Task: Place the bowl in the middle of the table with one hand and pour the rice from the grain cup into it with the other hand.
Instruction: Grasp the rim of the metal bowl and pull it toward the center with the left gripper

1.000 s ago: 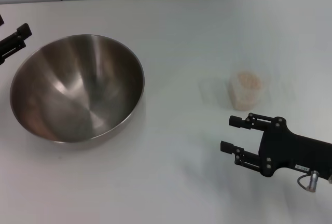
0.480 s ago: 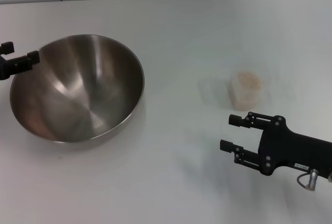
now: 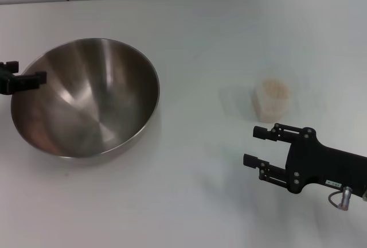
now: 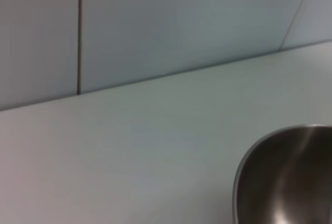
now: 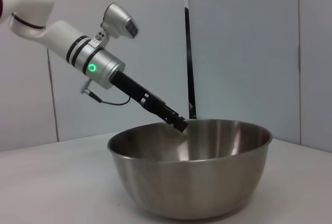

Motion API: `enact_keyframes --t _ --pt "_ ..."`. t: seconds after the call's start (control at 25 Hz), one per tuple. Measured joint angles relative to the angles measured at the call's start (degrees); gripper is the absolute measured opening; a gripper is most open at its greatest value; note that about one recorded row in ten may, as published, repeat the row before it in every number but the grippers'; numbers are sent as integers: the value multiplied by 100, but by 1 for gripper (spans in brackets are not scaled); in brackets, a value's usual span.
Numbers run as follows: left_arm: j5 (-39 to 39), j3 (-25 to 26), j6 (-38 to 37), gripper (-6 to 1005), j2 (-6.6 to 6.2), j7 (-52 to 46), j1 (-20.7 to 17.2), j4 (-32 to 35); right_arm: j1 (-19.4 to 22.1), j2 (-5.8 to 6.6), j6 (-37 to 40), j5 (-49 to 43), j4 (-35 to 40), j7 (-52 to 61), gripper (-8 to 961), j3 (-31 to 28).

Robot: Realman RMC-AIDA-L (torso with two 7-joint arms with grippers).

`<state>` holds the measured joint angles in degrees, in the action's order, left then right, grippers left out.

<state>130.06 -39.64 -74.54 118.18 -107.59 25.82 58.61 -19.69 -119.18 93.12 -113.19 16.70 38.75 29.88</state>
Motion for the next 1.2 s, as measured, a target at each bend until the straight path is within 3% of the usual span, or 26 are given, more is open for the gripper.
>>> enact_keyframes --t 0.28,1.2 --pt "531 -283 -75 727 -5 -400 126 161 10 0 -5 0 -14 1 576 -10" --pt "941 -263 -124 705 -30 -833 289 177 28 0 -4 9 -37 8 577 -25"
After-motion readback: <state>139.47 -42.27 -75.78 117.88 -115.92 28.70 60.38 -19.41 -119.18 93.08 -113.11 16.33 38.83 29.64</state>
